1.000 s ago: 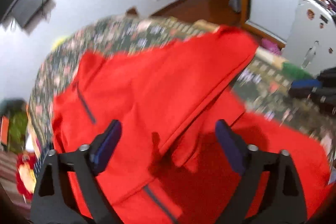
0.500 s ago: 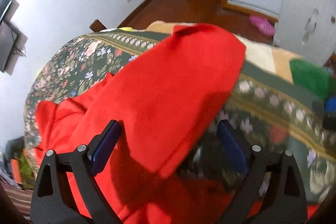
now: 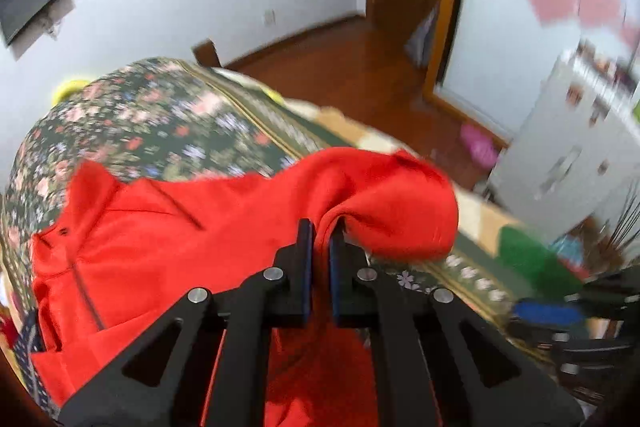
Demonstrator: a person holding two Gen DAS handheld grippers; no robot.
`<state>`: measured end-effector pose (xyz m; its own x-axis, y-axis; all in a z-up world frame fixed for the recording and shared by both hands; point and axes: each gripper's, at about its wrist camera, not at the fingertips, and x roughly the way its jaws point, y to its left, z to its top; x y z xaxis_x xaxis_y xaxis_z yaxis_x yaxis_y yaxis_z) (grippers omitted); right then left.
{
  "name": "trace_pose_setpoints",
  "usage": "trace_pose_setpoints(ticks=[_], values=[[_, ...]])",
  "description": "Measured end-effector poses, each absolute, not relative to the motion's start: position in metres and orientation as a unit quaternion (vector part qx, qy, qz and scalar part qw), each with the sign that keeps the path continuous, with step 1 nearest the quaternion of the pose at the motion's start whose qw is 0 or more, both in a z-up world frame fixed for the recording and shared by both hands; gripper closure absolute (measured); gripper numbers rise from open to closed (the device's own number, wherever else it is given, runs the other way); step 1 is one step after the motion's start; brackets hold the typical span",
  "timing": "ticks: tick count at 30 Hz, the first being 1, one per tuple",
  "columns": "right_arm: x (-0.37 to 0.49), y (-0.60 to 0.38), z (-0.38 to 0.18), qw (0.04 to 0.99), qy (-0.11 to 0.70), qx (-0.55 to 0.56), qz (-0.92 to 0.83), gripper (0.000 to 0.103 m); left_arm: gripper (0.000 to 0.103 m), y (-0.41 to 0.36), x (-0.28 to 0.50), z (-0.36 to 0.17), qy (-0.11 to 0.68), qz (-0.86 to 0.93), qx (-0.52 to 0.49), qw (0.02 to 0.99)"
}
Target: Fold large clothes
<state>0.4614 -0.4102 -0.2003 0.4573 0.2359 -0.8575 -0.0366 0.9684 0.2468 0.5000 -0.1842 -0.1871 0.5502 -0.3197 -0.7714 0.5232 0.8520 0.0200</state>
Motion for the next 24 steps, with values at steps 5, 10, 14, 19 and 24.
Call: trace_pose_setpoints(ticks=[5, 10, 14, 19, 24], values=[[0.473, -0.370, -0.184, 0.852, 0.506, 0.073, 0.114, 0.094, 0.097, -0.099, 0.486, -0.131, 0.369, -0.210, 0.063, 0.903], [0.504, -0.315, -0.177, 0.858, 0.494, 0.019, 0.142, 0.094, 0.097, -0.005, 0.466, -0.120, 0.357, -0.146, 0.028, 0.922], [0.539, -0.275, -0.208, 0.841, 0.523, -0.059, 0.122, 0.094, 0.097, 0.055, 0.452, -0.148, 0.386, -0.101, 0.002, 0.917], [0.548, -0.254, -0.244, 0.834, 0.519, -0.163, 0.088, 0.094, 0.097, 0.105, 0.434, -0.190, 0.423, -0.073, -0.031, 0.903], [0.547, -0.257, -0.243, 0.834, 0.514, -0.185, 0.073, 0.094, 0.097, 0.136, 0.423, -0.223, 0.452, -0.062, -0.069, 0.887]])
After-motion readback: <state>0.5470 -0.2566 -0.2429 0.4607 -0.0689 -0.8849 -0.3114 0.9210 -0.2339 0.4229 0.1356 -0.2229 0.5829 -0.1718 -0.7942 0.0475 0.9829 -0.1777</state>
